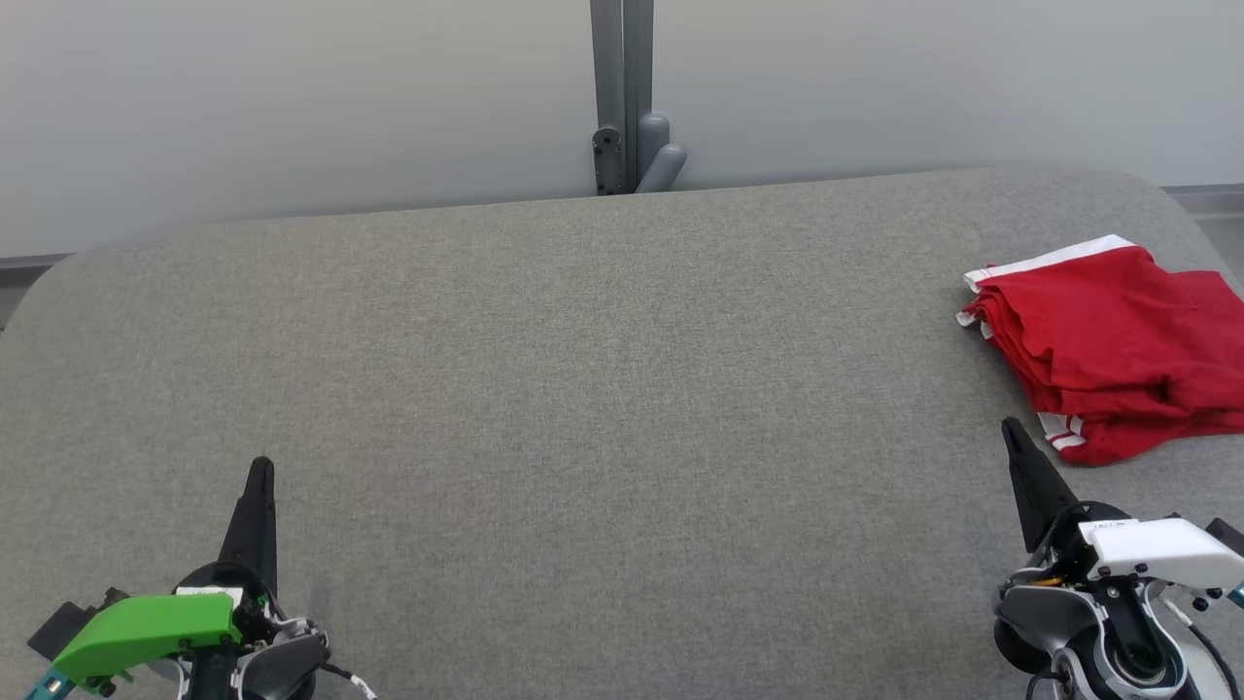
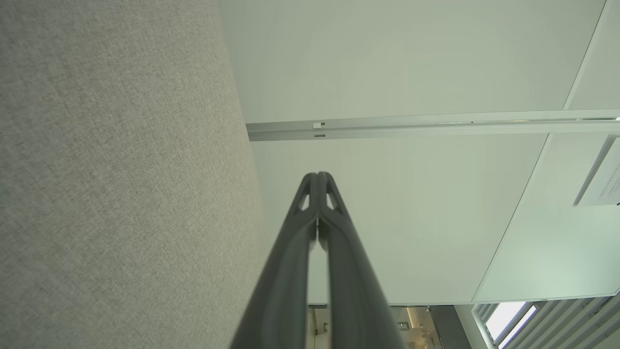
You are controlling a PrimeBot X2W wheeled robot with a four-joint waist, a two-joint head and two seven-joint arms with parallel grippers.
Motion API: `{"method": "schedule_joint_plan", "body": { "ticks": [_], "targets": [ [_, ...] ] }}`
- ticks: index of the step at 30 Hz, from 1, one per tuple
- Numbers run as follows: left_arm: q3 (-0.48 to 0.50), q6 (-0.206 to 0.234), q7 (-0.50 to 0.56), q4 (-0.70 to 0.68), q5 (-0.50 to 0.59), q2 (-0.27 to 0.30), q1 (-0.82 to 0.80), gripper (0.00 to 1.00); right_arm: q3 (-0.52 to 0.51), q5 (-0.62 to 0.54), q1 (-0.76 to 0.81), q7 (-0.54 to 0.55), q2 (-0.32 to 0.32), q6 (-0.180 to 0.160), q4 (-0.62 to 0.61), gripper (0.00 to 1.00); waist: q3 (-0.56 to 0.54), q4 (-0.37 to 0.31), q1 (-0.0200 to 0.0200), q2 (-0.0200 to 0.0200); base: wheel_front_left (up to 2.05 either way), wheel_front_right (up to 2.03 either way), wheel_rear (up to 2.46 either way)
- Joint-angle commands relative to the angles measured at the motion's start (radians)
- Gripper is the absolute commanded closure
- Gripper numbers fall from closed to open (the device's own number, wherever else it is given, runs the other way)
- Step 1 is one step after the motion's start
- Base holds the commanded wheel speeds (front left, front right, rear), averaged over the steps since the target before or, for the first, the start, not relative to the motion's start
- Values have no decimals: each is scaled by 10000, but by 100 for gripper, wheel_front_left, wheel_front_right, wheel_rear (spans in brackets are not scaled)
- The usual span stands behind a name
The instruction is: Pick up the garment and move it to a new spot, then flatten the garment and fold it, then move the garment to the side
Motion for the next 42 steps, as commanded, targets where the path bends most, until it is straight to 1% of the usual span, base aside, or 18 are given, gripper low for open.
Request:
{"method": "schedule_joint_plan", "body": {
  "ticks": [1,42],
  "targets": [
    [52,-59,-5,-39,-14,62,-143,100,-38,77,137,45,-48,4,-54,100,0,0,0,0,0,0,0],
    [50,-53,-5,-41,-13,63,-141,100,-35,78,135,44,-49,4,-51,100,0,0,0,0,0,0,0]
  ]
}}
